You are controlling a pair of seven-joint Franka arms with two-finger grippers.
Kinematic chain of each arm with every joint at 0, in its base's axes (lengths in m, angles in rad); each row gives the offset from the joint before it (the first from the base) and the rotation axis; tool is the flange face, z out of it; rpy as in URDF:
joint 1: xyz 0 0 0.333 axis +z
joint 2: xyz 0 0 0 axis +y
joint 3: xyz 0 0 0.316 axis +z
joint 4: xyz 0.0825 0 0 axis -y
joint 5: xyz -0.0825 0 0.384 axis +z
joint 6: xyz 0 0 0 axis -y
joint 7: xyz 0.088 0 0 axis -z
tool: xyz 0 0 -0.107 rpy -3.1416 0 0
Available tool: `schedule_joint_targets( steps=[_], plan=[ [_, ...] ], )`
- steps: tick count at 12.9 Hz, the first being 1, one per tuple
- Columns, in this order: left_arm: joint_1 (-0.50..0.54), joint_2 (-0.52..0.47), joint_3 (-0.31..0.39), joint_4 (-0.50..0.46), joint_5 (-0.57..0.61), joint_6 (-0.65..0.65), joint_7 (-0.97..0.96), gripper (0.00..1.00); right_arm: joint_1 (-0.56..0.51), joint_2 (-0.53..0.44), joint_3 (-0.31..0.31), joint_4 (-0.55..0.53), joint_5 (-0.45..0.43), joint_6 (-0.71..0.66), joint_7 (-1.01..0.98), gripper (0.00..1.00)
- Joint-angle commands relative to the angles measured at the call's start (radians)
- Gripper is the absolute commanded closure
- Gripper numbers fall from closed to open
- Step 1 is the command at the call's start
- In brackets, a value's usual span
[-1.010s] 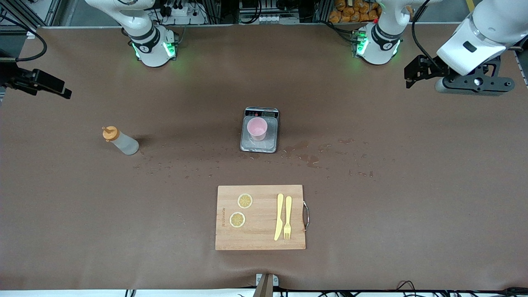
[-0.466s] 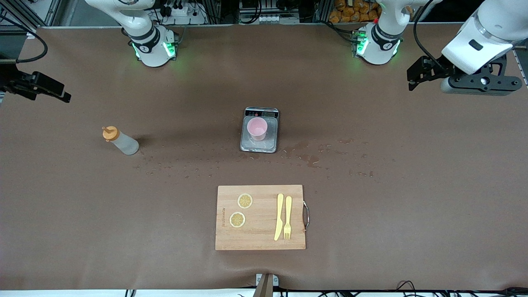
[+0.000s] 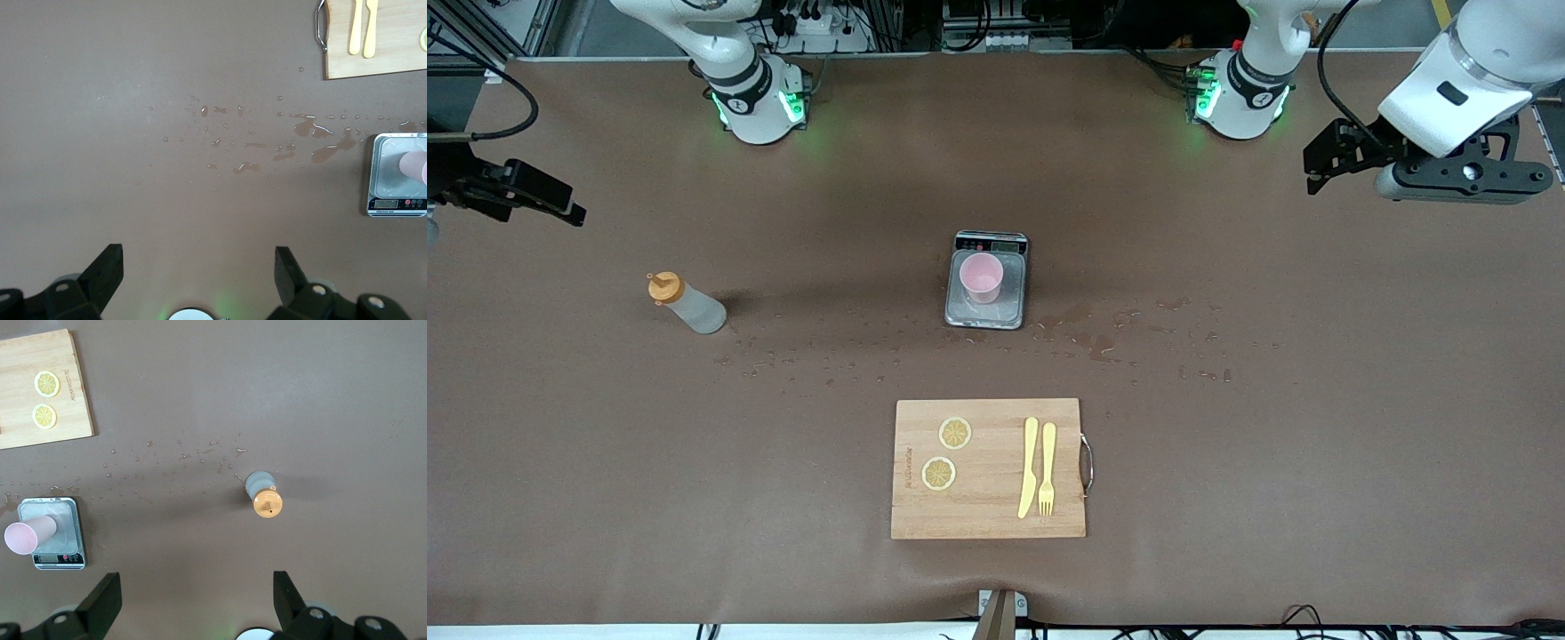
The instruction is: Add sauce to pink cup with both arms
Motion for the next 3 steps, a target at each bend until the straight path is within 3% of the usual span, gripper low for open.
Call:
schedule_joint_targets(
  steps=[1,3],
  plan=[
    [0.002,-0.008,-0.001,0.004,0.018,0.004,0.007,0.00,-0.018,-0.028,0.018,-0.028,-0.021,0.014,-0.016,0.00],
    [0.004,-0.008,-0.001,0.004,0.018,0.004,0.005,0.00,-0.018,-0.028,0.018,-0.028,-0.022,0.014,-0.016,0.00]
  ],
)
